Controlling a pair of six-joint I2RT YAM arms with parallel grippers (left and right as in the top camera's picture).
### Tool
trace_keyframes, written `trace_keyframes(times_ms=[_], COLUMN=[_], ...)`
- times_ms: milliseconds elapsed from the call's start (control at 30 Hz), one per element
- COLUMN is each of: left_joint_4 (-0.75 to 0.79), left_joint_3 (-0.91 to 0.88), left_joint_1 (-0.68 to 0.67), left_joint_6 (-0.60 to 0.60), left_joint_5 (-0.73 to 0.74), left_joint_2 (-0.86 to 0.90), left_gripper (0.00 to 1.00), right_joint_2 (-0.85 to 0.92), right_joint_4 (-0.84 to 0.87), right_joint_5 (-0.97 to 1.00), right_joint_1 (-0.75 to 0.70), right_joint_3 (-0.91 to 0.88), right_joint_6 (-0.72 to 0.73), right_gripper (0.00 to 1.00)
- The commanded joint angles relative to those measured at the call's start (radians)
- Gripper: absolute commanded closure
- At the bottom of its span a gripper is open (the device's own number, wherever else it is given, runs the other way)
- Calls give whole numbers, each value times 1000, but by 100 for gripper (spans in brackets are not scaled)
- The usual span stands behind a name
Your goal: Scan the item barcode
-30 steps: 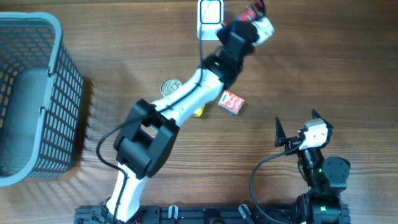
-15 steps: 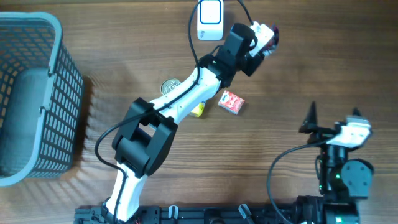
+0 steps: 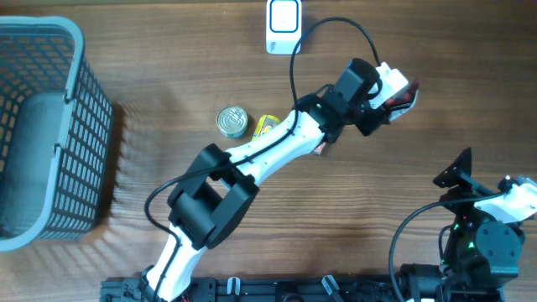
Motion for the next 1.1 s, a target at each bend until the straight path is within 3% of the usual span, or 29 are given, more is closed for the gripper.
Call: trace_keyframes(times_ms=[0,167,300,333,367,467,500,533,700,833,933,1067], left_joint_4=[122,284,291,277,270,270,267,262,188,68,-80,-224], left_joint_3=[18,18,18,18,18,18,18,18,18,18,18,18], left_joint_1=[3,-5,-28,-38,-45,-47,-42,-36,9,79,143,241], left_joint_6=[-126,-267,-292,-291,-283,-261,-262,-262,-230,-169,-94,-80], left_joint_5=[37,59,97,98,98,94,96,96,94,-14,-20,-48], left_joint_2=[65,121,159,159,159,159,158,156,83,-32,-144,-342], left_gripper=[96,96,94,85,66,23,4,0,0,0,0,0], right_joint_2=[2,2,2,2,2,2,2,2,2,2,2,2], right_joint_4=[-3,-8,-21,-27,-34,-48,-51,-52,-57,-80,-106,-146], right_joint_5=[27,19,20,20,20,20,20,20,-34,-69,-202,-435], right_joint_1=[4,4,4,4,4,4,4,4,4,4,4,4], right_joint_3=[24,24,24,24,24,24,24,24,24,24,22,21], right_joint_6=[29,28,51,51,51,51,51,51,52,86,99,200], right_gripper=[0,0,0,0,0,0,0,0,0,0,0,0])
